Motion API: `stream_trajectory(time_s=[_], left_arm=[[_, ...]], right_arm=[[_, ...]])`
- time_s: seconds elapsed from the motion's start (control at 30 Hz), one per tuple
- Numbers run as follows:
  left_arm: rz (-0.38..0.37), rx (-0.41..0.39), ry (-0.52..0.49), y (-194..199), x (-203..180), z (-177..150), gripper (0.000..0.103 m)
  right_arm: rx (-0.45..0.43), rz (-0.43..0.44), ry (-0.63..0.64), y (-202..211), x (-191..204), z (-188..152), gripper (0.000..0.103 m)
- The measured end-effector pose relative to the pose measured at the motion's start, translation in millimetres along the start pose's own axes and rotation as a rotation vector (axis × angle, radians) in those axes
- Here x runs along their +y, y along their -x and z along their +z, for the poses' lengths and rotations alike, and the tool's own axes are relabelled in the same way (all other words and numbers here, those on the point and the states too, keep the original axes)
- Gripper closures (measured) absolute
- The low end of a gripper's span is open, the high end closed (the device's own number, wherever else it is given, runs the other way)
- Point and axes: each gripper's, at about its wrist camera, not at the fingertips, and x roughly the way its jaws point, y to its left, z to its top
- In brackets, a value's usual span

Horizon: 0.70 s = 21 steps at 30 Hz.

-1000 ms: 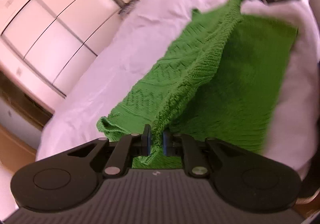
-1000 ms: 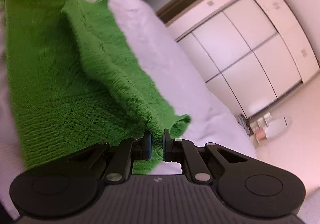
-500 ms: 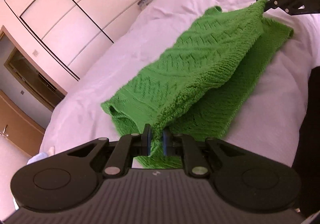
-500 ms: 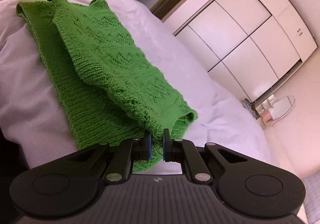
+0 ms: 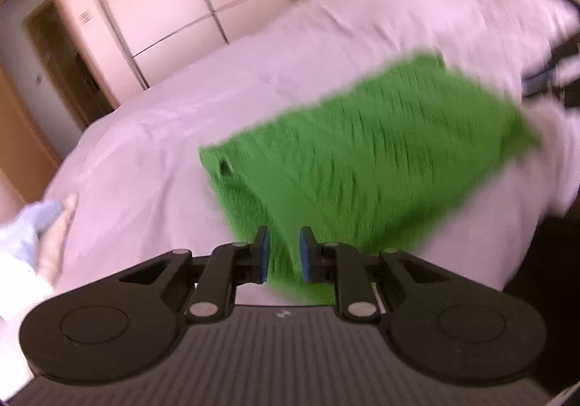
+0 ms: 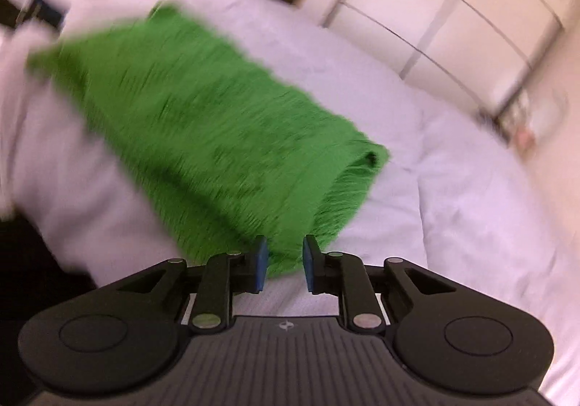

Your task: Fold clothes

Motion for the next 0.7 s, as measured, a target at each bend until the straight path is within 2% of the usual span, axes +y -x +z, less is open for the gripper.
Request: stream_trajectory(time_s=[0.07,0.13,0.2,0.27,0.37,0.43,0.5,0.6,0.7], left_arm=[[-0.036,-0.04,0.069,-1.0,3.3,16.2,0.087],[-0.059,-0.054,0.08,-15.6,-6.3,27.7,0.086],[-0.082,-0.026,0.089,-34.5,-20.2,29.9,0.086],[-0.084,0.015,0.095,-48.8,-31.5,22.2,0.084],[-0.08,0.089,0.134,-62.1,-42.3,-6.7,0.084],[-0.067,0.092,0.169,-58.9,-43.5,-27.6,0.083],[-0.064,0.08,0.178,-49.7,-42.5,-35.6,0.083],[-0.084,0.097,0.191,-42.2,-29.5,-24.6,0.083],[-0.075,0.046,0.189,-35.9,-8.7,-1.7,0.083]], right_arm=[[-0.065,0.031,-0.152,6.7,-19.1,16.5,0.074],[-0.124,0.078,-0.291,6.8,-32.0,31.8,0.063],[-0.139,0.136,-0.383,-4.6,-32.3,41.3,0.059],[-0.106,0.165,-0.441,-24.0,-25.5,43.2,0.058],[-0.005,0.195,-0.481,-47.3,-6.6,24.4,0.058],[0.023,0.178,-0.462,-54.4,9.7,3.8,0.058],[0.037,0.191,-0.46,-51.8,5.9,2.6,0.058],[0.058,0.213,-0.459,-47.2,-1.3,2.5,0.058],[0.048,0.224,-0.48,-44.0,-16.2,12.2,0.059]])
